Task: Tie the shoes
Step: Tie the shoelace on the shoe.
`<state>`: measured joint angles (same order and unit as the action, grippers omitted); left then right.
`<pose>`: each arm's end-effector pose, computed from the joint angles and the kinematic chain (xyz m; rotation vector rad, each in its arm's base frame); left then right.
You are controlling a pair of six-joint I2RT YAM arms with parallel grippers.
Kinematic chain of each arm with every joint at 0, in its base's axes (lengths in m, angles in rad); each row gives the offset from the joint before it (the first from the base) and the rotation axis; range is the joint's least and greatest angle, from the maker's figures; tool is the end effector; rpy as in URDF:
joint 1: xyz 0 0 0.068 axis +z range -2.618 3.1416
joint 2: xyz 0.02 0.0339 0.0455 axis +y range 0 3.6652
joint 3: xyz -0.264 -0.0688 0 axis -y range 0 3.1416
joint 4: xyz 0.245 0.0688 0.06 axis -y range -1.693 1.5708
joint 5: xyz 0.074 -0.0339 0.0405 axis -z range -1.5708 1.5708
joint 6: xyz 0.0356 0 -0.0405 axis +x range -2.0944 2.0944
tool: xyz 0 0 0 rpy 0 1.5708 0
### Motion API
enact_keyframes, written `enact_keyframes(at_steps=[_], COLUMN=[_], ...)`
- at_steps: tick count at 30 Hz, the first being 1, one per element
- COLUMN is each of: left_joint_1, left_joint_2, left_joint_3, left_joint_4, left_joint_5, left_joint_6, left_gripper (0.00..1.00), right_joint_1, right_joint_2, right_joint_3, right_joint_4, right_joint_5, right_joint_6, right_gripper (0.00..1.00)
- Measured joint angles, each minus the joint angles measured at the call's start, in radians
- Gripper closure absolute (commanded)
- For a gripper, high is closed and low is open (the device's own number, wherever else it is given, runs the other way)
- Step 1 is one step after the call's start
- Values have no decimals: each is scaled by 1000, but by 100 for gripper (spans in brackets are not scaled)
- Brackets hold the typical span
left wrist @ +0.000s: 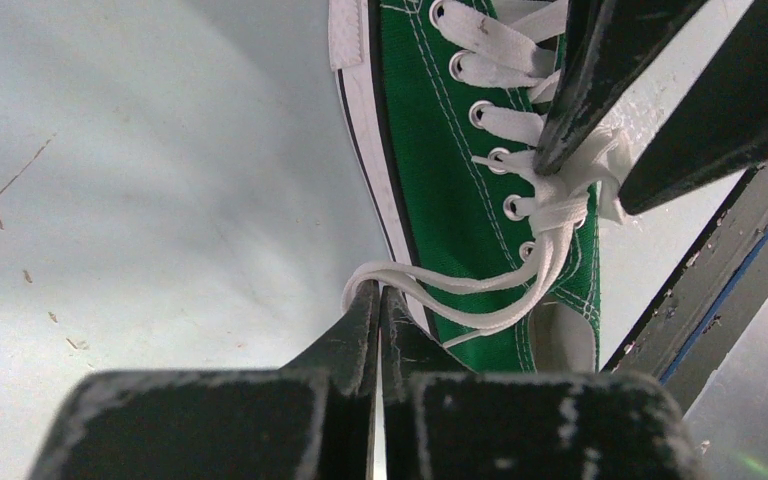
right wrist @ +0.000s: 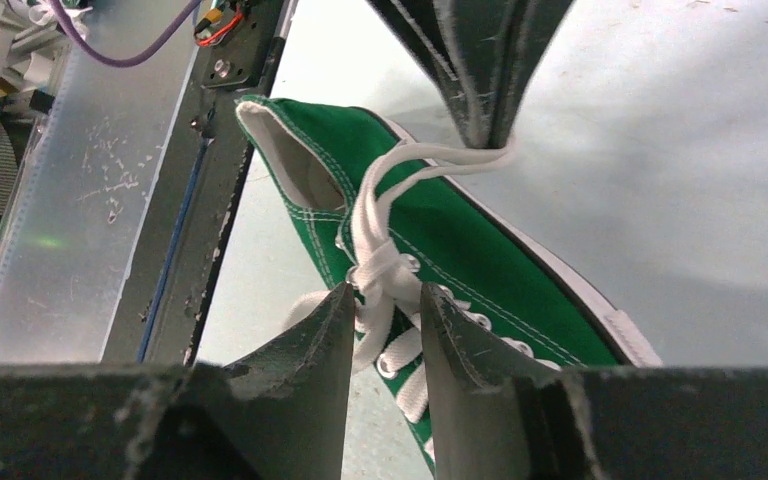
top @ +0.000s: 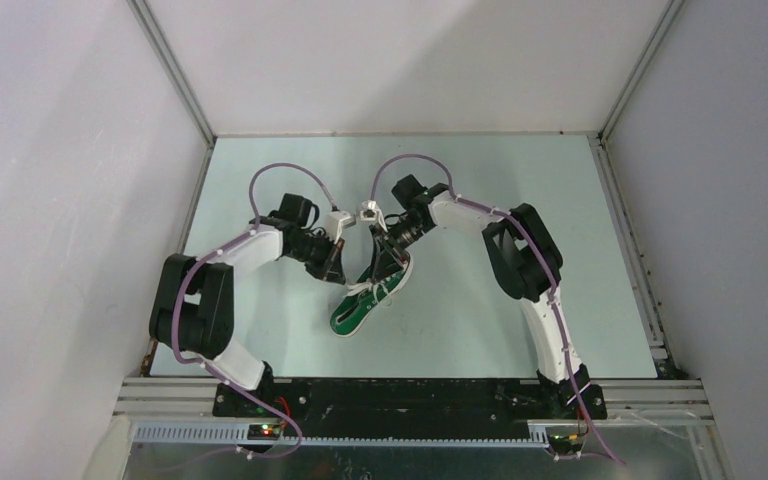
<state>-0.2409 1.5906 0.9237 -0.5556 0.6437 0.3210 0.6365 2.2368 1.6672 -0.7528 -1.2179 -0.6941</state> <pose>0.2764 -0.0899 0.1767 0.8824 2.4982 -0.8626 0.3364 0.2902 0.1558 -1.6330 1.7454 1.6513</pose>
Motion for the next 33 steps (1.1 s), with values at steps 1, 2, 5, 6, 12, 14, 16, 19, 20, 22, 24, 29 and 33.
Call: enact_keyframes(at_steps=[1, 2, 5, 6, 12, 14, 16, 19, 20, 22, 24, 29, 33], left_joint_1=[0, 0, 0, 0, 0, 0, 0, 2, 3, 3, 3, 3, 4], left_joint_2=[0, 0, 0, 0, 0, 0, 0, 0, 0, 0, 0, 0, 0], left_joint_3=[0, 0, 0, 0, 0, 0, 0, 0, 0, 0, 0, 0, 0], left_joint_4=[0, 0, 0, 0, 0, 0, 0, -8, -8, -8, -8, -8, -8], left_joint_5=[0, 1, 8, 8, 14, 14, 14, 14, 14, 15, 14, 15, 14], left_joint_6=[0, 0, 0, 0, 0, 0, 0, 1, 0, 0, 0, 0, 0], left_gripper=[100, 100, 100, 100, 100, 100, 100, 100, 100, 100, 100, 100, 100], right_joint_1=[-3, -7, -22, -25, -30, -22, -12, -1, -1, 0, -1, -1, 1], right_joint_2=[5, 8, 10, 10, 39, 53, 61, 71, 74, 80, 89, 105, 108], right_joint_3=[6, 10, 15, 17, 51, 61, 64, 76, 82, 100, 121, 146, 146], right_joint_4=[7, 14, 34, 39, 64, 62, 50, -6, -29, -78, -130, -218, -237], right_joint_5=[-1, -2, -3, -2, 2, 2, 2, -11, -15, -22, -29, -41, -43], right_joint_6=[10, 19, 49, 53, 79, 74, 61, 19, 0, -41, -86, -159, -161], right_gripper=[68, 68, 68, 68, 65, 64, 64, 64, 64, 65, 69, 87, 95])
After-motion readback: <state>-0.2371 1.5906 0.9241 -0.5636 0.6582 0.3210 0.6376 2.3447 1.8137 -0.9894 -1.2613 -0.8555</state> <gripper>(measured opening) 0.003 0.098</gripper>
